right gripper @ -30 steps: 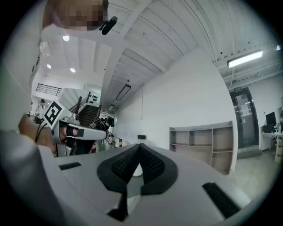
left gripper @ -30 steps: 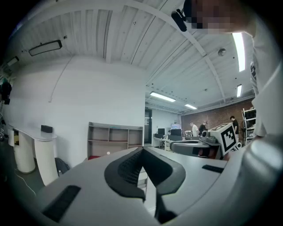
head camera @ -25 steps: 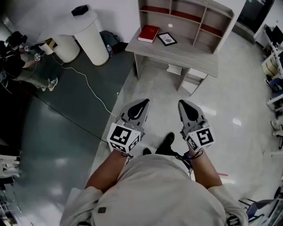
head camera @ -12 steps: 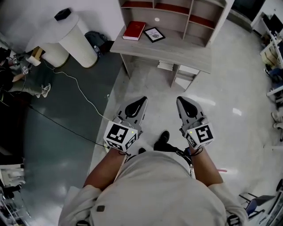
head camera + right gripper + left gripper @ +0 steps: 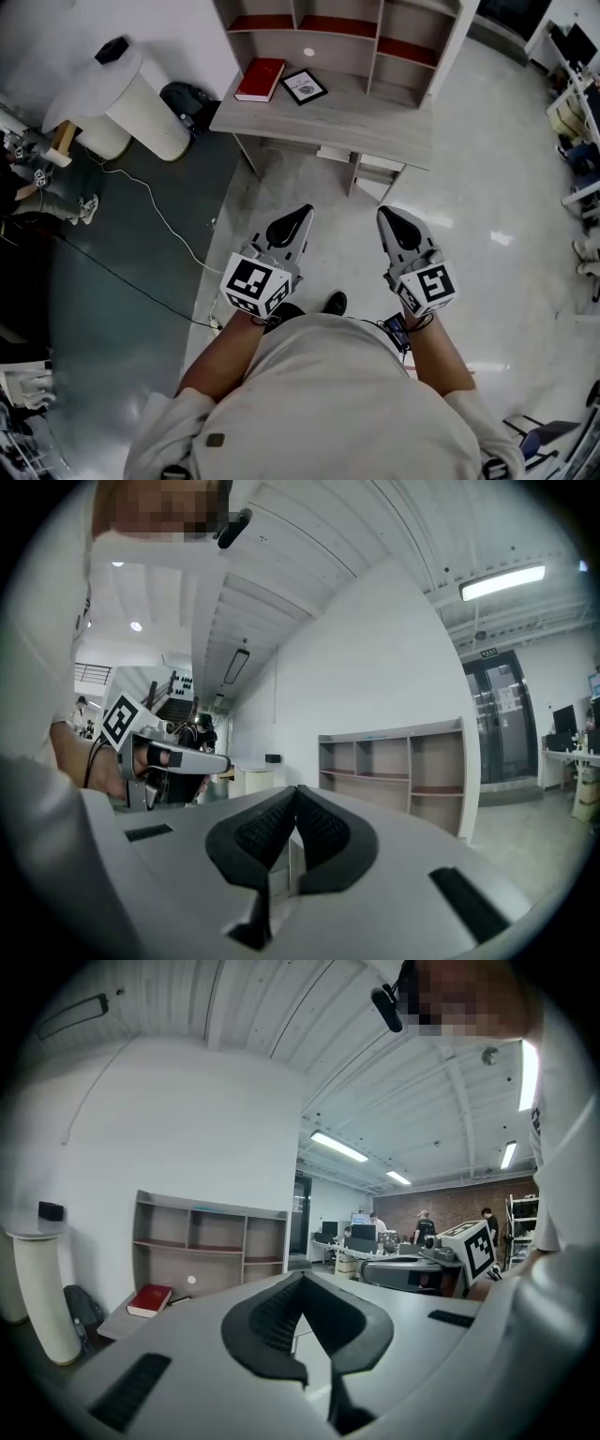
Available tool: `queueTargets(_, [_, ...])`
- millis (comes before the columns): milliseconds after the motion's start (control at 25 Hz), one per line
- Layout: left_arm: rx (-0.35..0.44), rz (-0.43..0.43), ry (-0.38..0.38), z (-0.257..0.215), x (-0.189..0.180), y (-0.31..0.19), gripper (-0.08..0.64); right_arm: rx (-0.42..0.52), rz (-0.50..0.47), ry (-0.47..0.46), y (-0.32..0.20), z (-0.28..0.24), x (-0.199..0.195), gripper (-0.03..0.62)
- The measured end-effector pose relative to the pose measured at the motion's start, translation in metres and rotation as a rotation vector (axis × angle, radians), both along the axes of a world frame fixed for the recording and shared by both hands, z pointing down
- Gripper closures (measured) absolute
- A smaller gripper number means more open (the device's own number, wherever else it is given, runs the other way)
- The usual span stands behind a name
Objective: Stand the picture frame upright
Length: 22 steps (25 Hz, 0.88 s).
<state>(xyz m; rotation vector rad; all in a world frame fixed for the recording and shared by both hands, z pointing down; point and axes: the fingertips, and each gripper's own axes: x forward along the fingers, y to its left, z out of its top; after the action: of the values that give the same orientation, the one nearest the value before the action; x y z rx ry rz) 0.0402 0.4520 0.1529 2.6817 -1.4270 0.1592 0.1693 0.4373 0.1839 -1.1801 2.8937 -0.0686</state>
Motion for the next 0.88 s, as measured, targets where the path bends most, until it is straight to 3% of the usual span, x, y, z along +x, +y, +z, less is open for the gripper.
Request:
queueTargets(400, [0.010, 0.032, 0.002, 0.004, 0.020, -0.057, 0.543, -0.018, -0.006, -0.009, -0.045, 0.010, 0.013, 0.577])
queueTargets(880, [0.028, 0.126, -0.025, 0.009, -0.005, -0.156, 0.544, -0.025, 0.062, 0.013, -0.125, 0.012, -0.021, 0.577])
